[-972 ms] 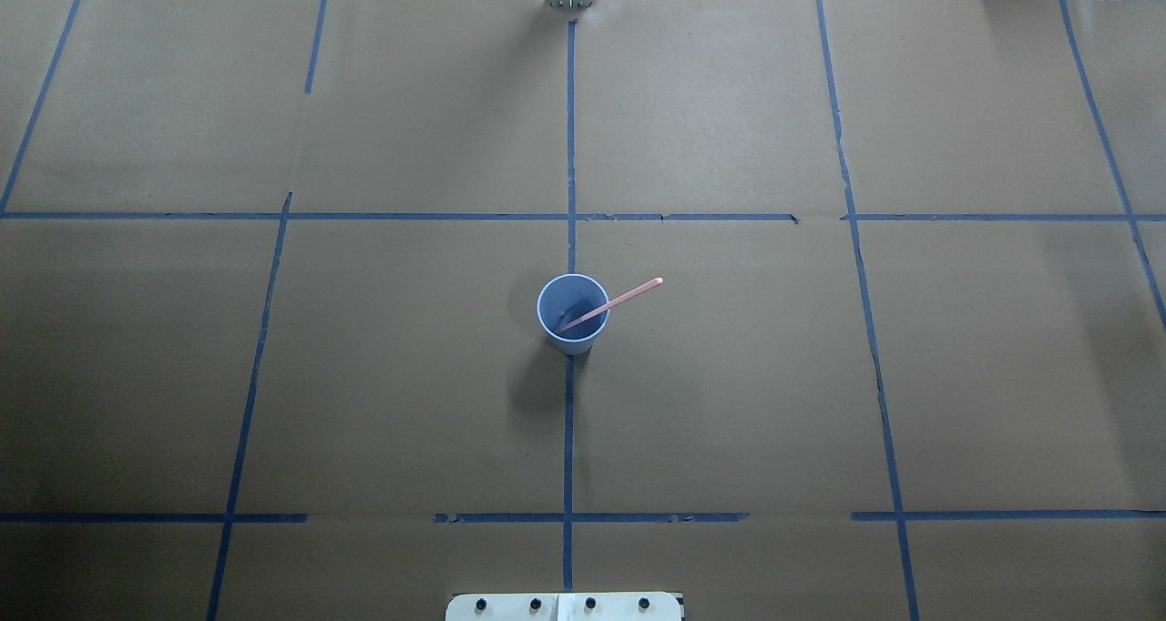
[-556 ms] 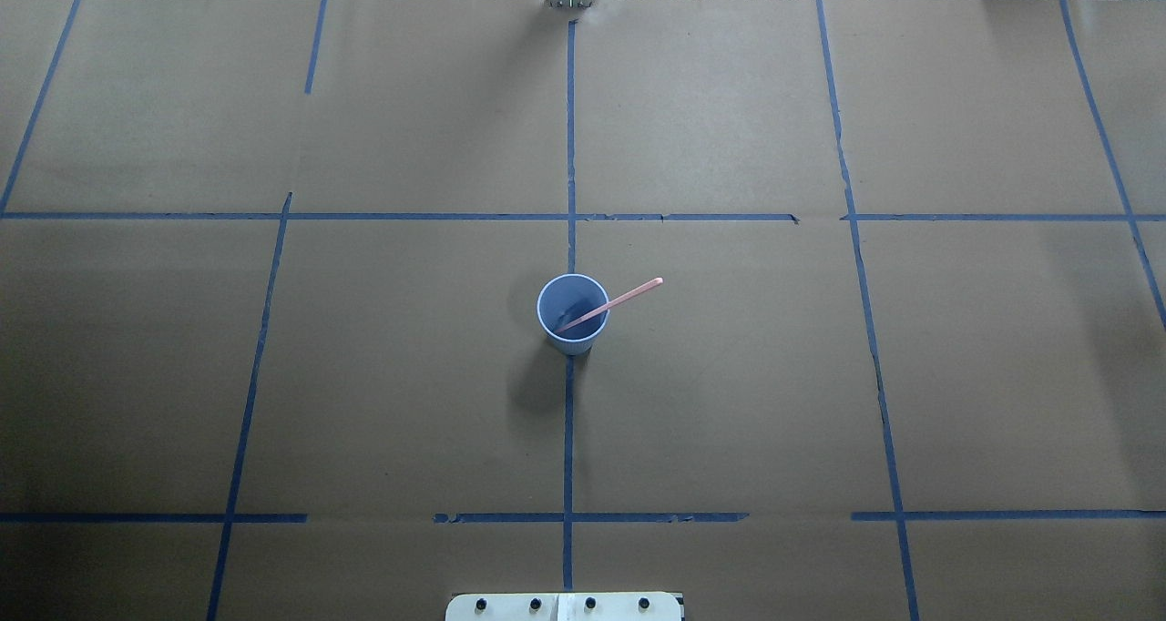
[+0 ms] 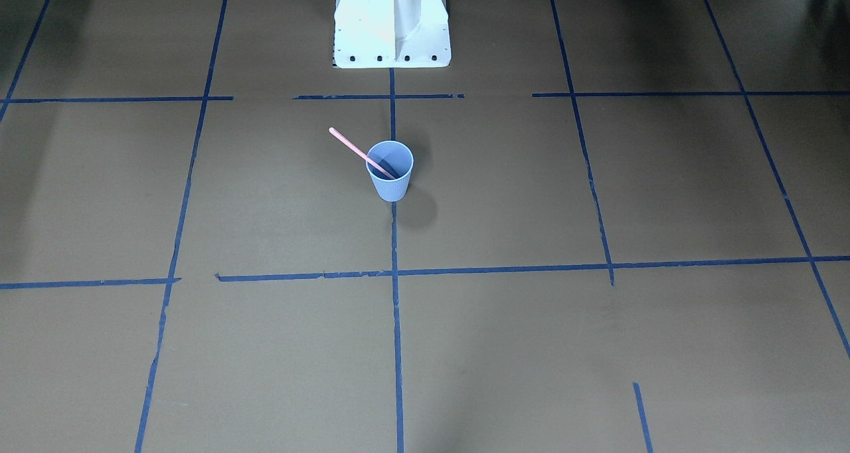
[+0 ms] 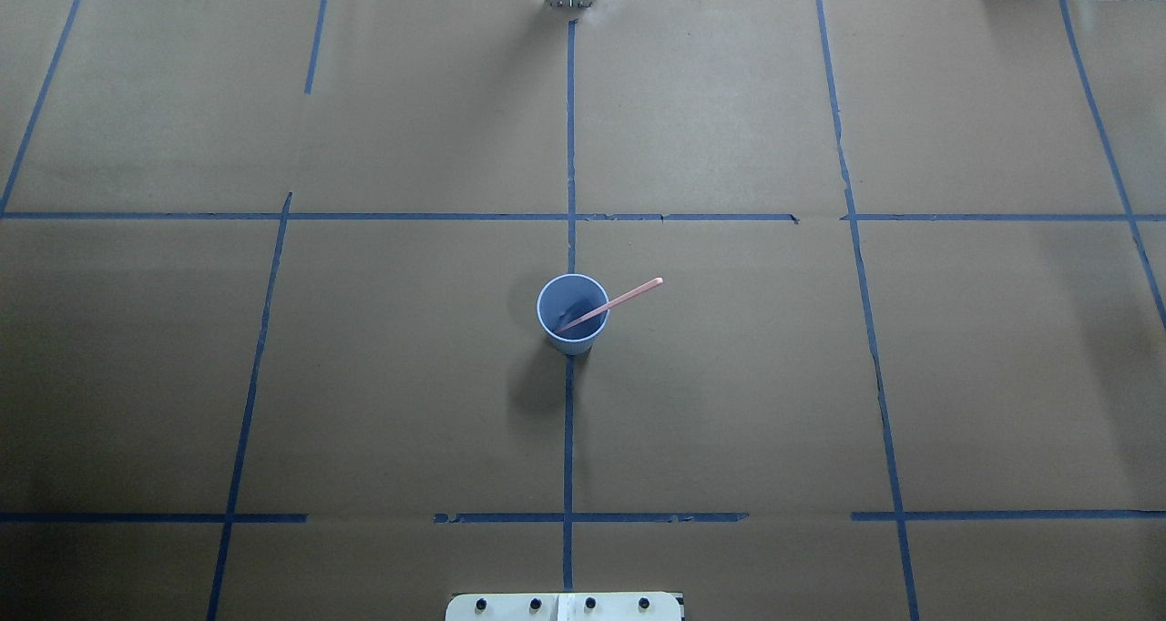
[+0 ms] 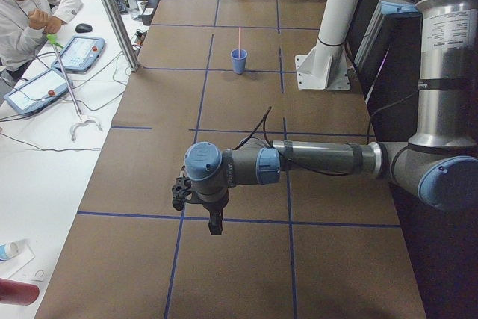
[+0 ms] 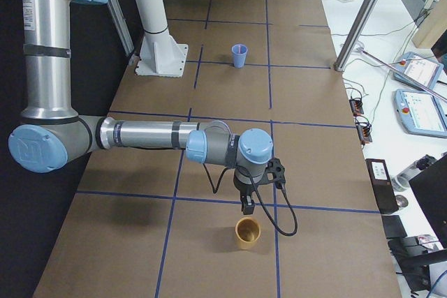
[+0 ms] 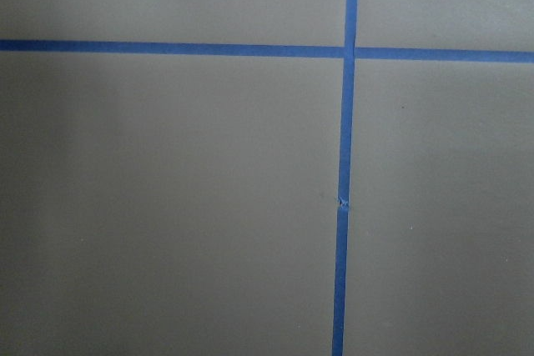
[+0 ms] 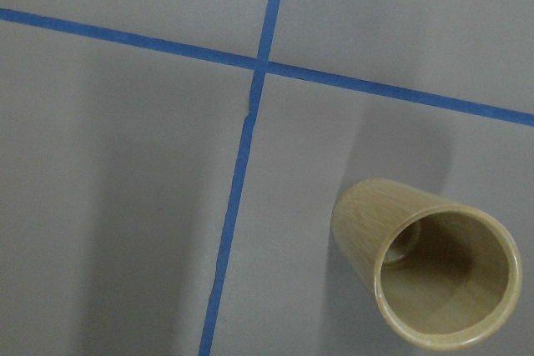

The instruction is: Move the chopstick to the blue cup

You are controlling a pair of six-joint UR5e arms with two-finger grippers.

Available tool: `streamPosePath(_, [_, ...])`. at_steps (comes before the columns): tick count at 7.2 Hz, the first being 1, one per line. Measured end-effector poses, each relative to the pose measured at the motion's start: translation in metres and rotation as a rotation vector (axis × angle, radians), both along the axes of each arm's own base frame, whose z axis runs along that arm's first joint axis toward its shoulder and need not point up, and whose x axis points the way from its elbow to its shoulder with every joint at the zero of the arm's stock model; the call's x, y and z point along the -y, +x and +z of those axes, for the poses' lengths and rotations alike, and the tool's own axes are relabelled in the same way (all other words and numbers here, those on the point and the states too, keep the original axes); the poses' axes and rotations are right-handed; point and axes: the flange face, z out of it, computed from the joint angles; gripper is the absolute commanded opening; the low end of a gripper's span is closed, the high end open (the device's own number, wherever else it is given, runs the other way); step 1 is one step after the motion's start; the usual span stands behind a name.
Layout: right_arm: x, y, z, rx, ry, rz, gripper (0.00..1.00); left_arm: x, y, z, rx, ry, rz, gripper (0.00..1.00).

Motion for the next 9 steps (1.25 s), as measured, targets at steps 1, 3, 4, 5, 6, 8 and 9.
streamPosePath(1, [0.004,-0.004,-0.007,0.002,-0.018,0.027,1.0,0.001,0.0,-0.002,0.001,0.01,-0.001,1.0])
streamPosePath(3, [0.006,-0.01,-0.018,0.048,-0.086,0.112,1.0,0.002,0.0,-0.008,-0.001,0.023,-0.004,1.0])
streamPosePath(4, [0.005,-0.011,-0.019,0.065,-0.124,0.148,1.0,0.002,-0.001,-0.01,0.002,0.027,-0.003,1.0])
streamPosePath(5, [0.003,-0.012,-0.018,0.07,-0.142,0.165,1.0,0.002,0.0,-0.01,0.003,0.029,-0.001,1.0])
streamPosePath(6, [0.002,-0.012,-0.02,0.073,-0.142,0.169,1.0,0.002,0.0,-0.009,0.004,0.028,0.001,1.0])
streamPosePath(8, [0.003,-0.012,-0.025,0.075,-0.132,0.17,1.0,0.0,0.0,-0.007,0.005,0.024,0.002,1.0])
streamPosePath(9, [0.003,-0.012,-0.026,0.076,-0.131,0.17,1.0,0.0,0.0,-0.008,0.005,0.028,0.002,1.0])
